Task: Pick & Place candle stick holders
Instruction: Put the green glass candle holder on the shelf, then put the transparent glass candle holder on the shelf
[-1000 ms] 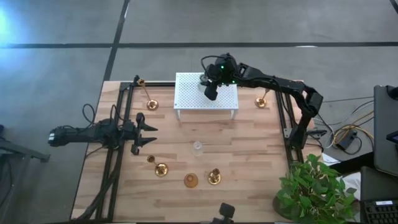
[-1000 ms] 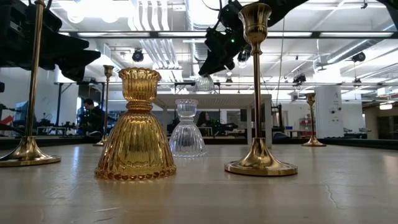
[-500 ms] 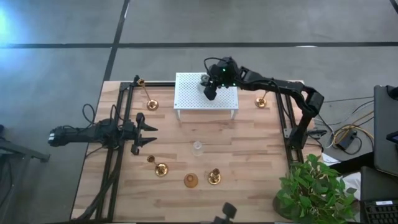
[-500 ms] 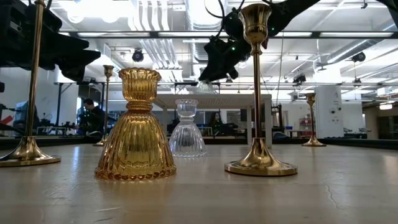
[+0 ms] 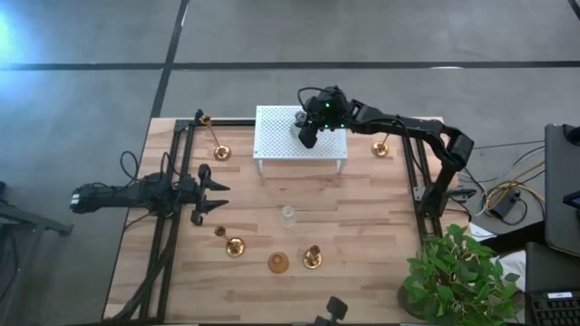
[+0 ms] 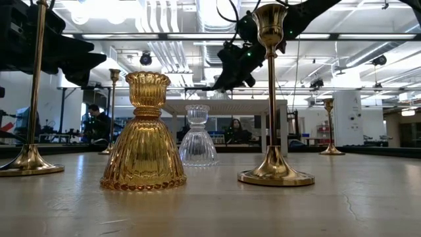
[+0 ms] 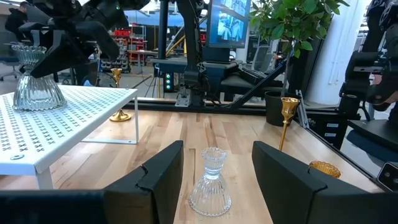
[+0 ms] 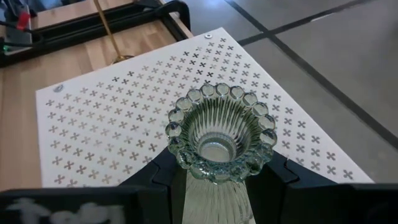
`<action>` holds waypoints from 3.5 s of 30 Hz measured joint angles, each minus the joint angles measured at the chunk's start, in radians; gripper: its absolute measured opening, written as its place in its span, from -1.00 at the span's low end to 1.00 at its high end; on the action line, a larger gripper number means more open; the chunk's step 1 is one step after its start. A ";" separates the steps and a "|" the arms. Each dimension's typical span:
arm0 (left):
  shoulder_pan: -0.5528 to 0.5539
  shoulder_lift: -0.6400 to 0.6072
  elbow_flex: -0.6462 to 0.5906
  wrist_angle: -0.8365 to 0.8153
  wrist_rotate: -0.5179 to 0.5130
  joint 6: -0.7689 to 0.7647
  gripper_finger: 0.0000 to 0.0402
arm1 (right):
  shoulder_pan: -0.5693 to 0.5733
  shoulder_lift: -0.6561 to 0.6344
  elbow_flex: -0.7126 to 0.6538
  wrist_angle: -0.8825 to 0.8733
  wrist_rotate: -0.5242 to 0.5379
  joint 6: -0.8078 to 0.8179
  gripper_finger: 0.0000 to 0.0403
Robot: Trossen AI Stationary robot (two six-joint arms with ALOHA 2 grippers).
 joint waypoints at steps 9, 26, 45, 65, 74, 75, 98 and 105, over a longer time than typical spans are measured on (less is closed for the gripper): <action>0.000 0.000 0.000 0.000 0.000 0.000 -0.02 | 0.004 -0.021 -0.023 -0.004 -0.001 0.001 -0.42; 0.000 0.000 0.000 0.000 0.000 0.000 -0.02 | 0.020 -0.025 -0.031 0.003 -0.009 0.004 -0.42; 0.000 0.000 0.000 0.000 0.000 0.000 -0.02 | 0.024 -0.025 -0.031 0.002 -0.001 0.006 -0.39; 0.000 0.000 0.000 0.000 0.000 0.000 -0.02 | 0.023 -0.023 -0.026 -0.002 -0.002 0.001 0.13; 0.000 0.000 0.000 0.000 0.000 0.000 -0.02 | 0.026 -0.069 -0.026 -0.004 -0.010 -0.001 0.49; 0.000 0.000 0.000 0.000 0.000 0.000 -0.02 | 0.026 -0.084 -0.026 -0.004 -0.009 -0.003 0.52; 0.000 0.000 0.000 0.000 0.000 0.000 -0.02 | 0.094 -0.659 -0.025 -0.256 0.001 -0.021 0.62; 0.000 0.000 0.000 0.000 0.000 0.000 -0.02 | 0.162 -0.707 -0.026 -0.262 -0.083 0.057 0.62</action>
